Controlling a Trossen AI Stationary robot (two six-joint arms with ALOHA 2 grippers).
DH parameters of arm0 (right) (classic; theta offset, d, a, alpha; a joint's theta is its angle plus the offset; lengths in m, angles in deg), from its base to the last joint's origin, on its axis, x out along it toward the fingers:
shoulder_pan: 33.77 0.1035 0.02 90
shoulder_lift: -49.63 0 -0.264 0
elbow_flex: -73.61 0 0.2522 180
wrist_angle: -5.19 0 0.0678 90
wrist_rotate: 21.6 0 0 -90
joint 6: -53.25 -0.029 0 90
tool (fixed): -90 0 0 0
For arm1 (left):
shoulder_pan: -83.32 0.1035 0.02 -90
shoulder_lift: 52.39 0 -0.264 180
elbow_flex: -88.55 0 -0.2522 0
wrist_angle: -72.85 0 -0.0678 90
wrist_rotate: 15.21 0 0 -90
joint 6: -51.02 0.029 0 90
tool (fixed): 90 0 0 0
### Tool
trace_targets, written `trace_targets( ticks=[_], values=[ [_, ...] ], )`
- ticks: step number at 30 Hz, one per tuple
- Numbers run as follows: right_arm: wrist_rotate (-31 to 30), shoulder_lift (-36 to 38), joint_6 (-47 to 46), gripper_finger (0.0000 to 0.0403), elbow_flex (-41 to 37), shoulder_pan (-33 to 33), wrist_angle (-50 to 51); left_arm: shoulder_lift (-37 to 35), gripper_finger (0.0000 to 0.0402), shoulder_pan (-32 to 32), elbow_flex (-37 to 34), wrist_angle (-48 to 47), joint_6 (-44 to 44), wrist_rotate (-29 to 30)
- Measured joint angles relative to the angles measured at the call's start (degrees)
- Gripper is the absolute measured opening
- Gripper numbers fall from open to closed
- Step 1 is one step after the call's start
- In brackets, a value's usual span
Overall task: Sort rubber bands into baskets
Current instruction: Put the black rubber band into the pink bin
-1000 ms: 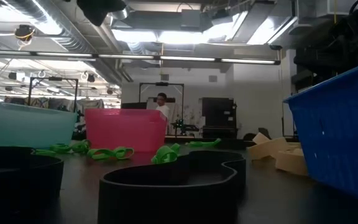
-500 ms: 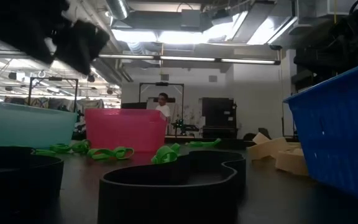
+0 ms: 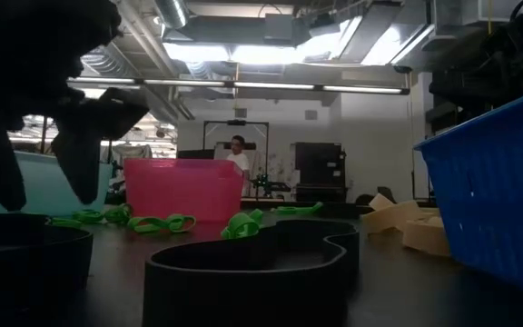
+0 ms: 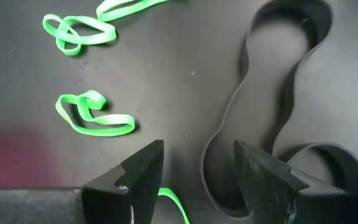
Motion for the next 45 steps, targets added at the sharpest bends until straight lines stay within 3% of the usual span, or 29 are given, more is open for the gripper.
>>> trace_targets(
  ticks=[12, 22, 34, 45],
  values=[
    [0.00, 0.00, 0.00, 0.0019, 0.01, 0.02, 0.02, 2.86, 0.0108, 0.02, 0.02, 0.03, -0.37, -0.43],
    [0.02, 0.00, 0.00, 0.0019, 0.02, 0.02, 0.04, 2.54, 0.0008, 0.09, 0.00, -0.12, -2.28, -1.08],
    [0.01, 0.00, 0.00, 0.0019, 0.01, 0.02, 0.04, -0.19, 0.0006, 1.34, 0.00, -0.01, -3.41, -1.08],
    [0.02, 0.00, 0.00, 0.0019, 0.00, 0.02, 0.04, -13.13, 0.0003, 7.03, 0.00, 0.13, -2.47, -1.04]
  ],
)
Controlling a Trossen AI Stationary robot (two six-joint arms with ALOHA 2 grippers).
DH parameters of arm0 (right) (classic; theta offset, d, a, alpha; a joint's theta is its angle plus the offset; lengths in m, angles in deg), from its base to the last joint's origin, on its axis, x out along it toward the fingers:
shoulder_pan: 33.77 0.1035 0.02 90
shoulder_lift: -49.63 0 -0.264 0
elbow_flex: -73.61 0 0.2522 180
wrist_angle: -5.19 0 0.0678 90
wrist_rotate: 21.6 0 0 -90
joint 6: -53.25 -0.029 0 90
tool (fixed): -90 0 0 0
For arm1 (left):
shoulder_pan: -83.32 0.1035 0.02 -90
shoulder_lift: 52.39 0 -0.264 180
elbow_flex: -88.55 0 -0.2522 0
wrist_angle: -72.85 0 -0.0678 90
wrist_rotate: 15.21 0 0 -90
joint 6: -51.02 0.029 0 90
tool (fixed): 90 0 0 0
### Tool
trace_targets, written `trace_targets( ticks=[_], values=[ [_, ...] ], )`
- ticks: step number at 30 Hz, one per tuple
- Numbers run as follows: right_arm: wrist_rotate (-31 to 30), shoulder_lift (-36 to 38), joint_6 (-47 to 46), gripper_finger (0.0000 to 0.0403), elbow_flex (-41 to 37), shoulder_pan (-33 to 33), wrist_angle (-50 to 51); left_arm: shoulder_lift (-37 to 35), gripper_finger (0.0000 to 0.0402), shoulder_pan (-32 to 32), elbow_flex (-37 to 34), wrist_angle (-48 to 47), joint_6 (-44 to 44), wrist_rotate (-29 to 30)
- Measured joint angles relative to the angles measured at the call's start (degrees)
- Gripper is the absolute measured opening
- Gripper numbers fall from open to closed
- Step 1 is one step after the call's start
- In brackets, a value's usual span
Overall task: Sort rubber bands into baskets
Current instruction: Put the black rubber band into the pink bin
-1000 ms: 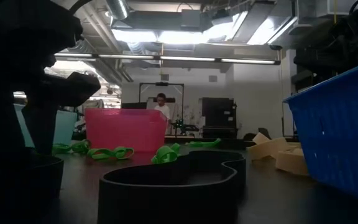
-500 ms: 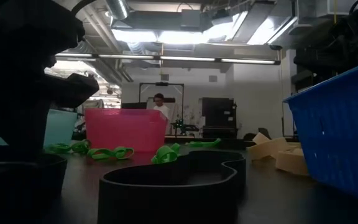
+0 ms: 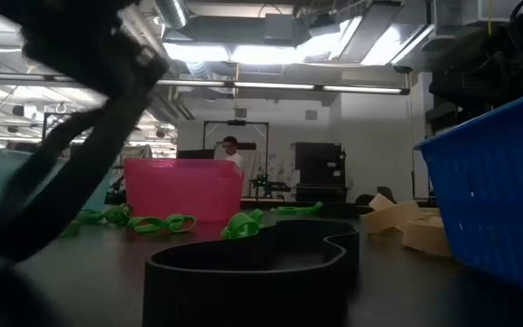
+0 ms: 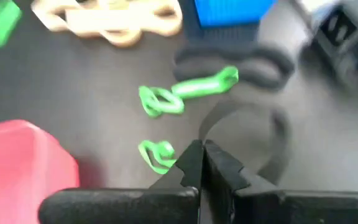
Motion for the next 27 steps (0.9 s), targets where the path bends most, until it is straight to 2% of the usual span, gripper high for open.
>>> trace_targets(
  ticks=[6, 15, 20, 27],
  values=[
    [-0.02, 0.00, 0.00, 0.0019, 0.01, -0.01, 0.00, -9.23, 0.0003, 3.88, 0.00, 0.45, 1.08, 2.55],
    [-0.01, 0.00, 0.00, 0.0019, 0.01, -0.02, 0.02, -20.89, 0.0003, 11.24, 0.02, 1.65, 7.46, 10.04],
    [0.00, 0.00, 0.00, 0.0019, 0.02, 0.00, 0.02, -22.78, 0.0003, 15.61, 0.04, 1.28, 11.52, 11.84],
    [-0.01, 0.00, 0.00, 0.0019, 0.01, 0.00, 0.02, -21.15, 0.0002, 21.99, 0.04, -2.24, 13.93, 12.80]
  ],
)
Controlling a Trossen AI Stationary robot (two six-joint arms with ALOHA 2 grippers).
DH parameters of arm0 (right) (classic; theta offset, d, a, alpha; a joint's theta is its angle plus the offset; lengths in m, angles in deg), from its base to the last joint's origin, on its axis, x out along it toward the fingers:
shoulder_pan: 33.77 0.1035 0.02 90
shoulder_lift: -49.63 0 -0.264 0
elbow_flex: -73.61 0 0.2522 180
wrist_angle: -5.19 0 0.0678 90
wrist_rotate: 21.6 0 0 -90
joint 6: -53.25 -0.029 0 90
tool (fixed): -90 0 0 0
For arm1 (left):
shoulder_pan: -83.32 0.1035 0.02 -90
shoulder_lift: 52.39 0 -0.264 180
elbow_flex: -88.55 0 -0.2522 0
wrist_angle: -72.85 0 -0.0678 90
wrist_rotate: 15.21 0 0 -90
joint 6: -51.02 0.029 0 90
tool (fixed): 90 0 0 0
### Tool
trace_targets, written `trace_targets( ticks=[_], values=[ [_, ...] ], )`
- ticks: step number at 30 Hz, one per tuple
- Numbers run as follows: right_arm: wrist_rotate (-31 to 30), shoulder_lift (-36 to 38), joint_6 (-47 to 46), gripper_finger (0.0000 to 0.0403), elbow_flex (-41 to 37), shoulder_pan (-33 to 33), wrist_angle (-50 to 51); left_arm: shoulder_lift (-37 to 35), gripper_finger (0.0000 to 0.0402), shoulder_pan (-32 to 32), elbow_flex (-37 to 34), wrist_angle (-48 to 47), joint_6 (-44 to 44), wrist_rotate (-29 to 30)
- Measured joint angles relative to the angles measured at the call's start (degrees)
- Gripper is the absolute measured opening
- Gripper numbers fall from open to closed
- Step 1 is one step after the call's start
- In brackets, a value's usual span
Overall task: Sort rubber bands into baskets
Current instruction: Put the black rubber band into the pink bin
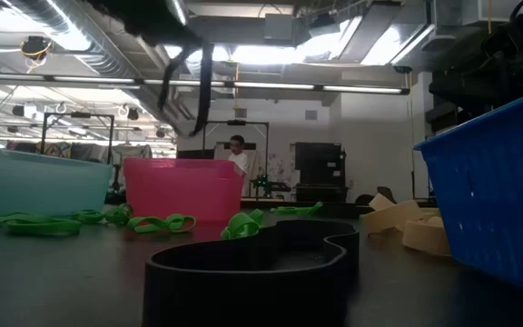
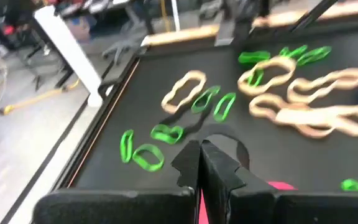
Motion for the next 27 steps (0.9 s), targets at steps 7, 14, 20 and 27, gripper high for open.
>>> trace_targets(
  ticks=[7, 14, 20, 27],
  values=[
    [-0.01, 0.00, 0.00, 0.0019, -0.01, -0.02, 0.00, 4.38, 0.0014, 3.68, -0.02, -6.47, -1.03, 0.01],
    [0.01, 0.00, 0.00, 0.0019, 0.01, -0.01, 0.00, 11.44, 0.0012, 4.35, -0.02, -6.55, -1.05, 0.00],
    [-0.01, 0.00, 0.00, 0.0019, 0.02, -0.02, 0.00, 16.72, 0.0038, 4.43, -0.04, -6.43, -1.20, 0.01],
    [-0.01, 0.00, 0.00, 0.0019, 0.00, -0.02, 0.00, 18.34, 0.0113, 4.43, 0.01, -6.49, -1.16, -0.01]
  ],
)
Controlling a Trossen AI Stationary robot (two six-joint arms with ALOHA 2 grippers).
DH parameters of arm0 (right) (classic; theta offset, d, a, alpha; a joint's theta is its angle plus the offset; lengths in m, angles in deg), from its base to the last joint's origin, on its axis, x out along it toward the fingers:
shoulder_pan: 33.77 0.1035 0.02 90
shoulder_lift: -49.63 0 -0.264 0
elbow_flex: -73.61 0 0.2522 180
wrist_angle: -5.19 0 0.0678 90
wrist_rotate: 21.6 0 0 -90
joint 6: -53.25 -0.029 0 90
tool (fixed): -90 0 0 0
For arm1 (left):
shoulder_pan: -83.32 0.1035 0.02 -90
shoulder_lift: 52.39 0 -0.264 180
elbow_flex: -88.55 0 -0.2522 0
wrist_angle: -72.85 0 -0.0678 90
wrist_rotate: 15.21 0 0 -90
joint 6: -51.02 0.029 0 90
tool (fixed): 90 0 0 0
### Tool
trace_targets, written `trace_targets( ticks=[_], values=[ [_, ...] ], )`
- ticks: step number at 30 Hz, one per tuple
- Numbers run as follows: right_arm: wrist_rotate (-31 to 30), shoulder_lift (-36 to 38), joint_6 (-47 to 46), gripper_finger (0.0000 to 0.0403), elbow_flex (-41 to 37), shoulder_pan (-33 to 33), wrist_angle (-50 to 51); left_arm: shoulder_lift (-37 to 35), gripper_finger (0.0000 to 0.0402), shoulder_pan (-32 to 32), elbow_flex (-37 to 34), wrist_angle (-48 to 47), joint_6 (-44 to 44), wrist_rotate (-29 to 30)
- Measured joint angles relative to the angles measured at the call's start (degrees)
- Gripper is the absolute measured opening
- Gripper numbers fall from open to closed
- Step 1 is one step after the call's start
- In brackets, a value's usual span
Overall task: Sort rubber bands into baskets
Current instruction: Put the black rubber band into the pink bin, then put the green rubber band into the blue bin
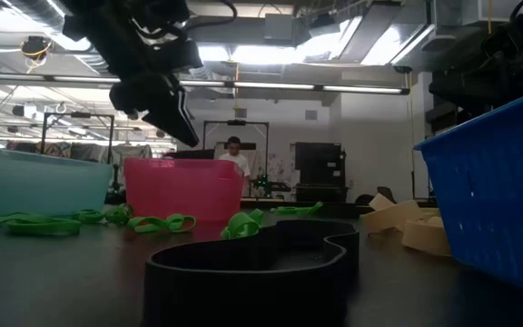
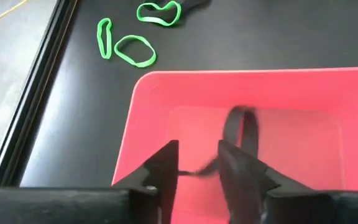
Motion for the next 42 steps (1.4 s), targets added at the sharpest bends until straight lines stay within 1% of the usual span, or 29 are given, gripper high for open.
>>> trace_targets(
  ticks=[5, 8, 11, 16, 19, 26, 29, 34, 37, 42],
  values=[
    [0.01, 0.00, 0.00, 0.0019, 0.00, 0.02, 0.00, -0.69, 0.0147, -0.32, 2.73, -0.26, -1.12, 0.00],
    [0.02, 0.00, 0.02, 0.0019, -0.01, 0.00, 0.00, -0.69, 0.0157, -1.28, 5.32, -0.36, -3.72, -0.06],
    [0.00, 0.00, 0.00, 0.0019, -0.01, 0.02, 0.00, -0.69, 0.0159, -3.07, 8.09, -0.34, -6.13, -2.35],
    [0.01, 0.00, 0.00, 0.0019, -0.01, 0.02, -0.02, -0.69, 0.0153, -7.94, 11.09, -0.28, -10.64, -8.82],
    [0.00, 0.00, 0.00, 0.0019, 0.01, 0.00, -0.02, -0.69, 0.0149, -11.63, 11.30, -0.34, -15.16, -10.11],
    [0.02, 0.00, 0.00, 0.0019, -0.01, 0.00, -0.02, 0.35, 0.0147, -20.53, 11.31, -0.40, -25.07, -10.27],
    [0.01, 0.00, 0.00, 0.0019, 0.01, 0.01, -0.02, 2.39, 0.0147, -23.69, 11.32, -0.38, -27.96, -9.62],
    [0.01, 0.00, 0.00, 0.0019, 0.00, 0.00, -0.02, 8.13, 0.0146, -27.44, 11.32, -0.37, -30.16, -6.17],
    [0.00, 0.00, 0.00, 0.0019, 0.01, 0.02, -0.02, 12.26, 0.0143, -28.26, 11.32, -0.14, -32.44, -4.22],
    [0.28, 0.00, 0.00, 0.0019, -0.01, 0.01, -0.02, 18.34, 0.0143, -27.77, 11.32, 0.33, -37.50, -3.87]
  ],
)
